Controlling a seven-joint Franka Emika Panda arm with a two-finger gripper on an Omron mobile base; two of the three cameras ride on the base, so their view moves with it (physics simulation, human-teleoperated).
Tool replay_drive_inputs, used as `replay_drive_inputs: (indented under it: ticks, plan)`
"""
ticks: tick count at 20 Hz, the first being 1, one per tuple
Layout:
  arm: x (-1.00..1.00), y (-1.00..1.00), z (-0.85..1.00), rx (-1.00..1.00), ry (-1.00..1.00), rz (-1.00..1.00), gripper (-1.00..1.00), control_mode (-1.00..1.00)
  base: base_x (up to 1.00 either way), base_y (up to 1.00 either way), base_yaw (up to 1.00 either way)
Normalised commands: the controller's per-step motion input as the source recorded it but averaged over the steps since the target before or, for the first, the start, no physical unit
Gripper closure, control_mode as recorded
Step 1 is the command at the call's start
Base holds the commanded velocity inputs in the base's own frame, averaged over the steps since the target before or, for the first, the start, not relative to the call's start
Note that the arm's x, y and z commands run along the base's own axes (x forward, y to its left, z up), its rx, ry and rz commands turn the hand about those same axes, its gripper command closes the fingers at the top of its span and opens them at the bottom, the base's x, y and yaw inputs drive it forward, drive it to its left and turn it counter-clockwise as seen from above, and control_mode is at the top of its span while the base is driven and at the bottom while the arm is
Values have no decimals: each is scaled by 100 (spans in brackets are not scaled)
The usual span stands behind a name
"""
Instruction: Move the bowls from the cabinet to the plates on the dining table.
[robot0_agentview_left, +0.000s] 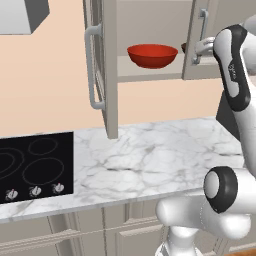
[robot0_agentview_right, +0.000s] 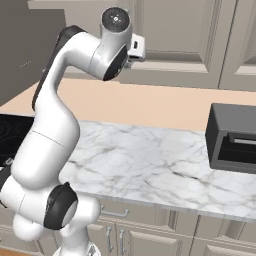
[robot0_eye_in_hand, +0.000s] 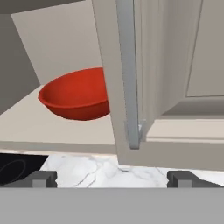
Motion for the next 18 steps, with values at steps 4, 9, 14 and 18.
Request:
replay_drive_inputs:
  ticks: [4,9,14,18]
  plan:
    - [33,0,3,0,0,4,-100,-100,0,0,0]
    - [27,-9,2,0,0,4,-100,-100,0,0,0]
    - [24,-33,0,0,0,4,-100,-100,0,0,0]
    - [21,-6,4,0,0,5,-100,-100,0,0,0]
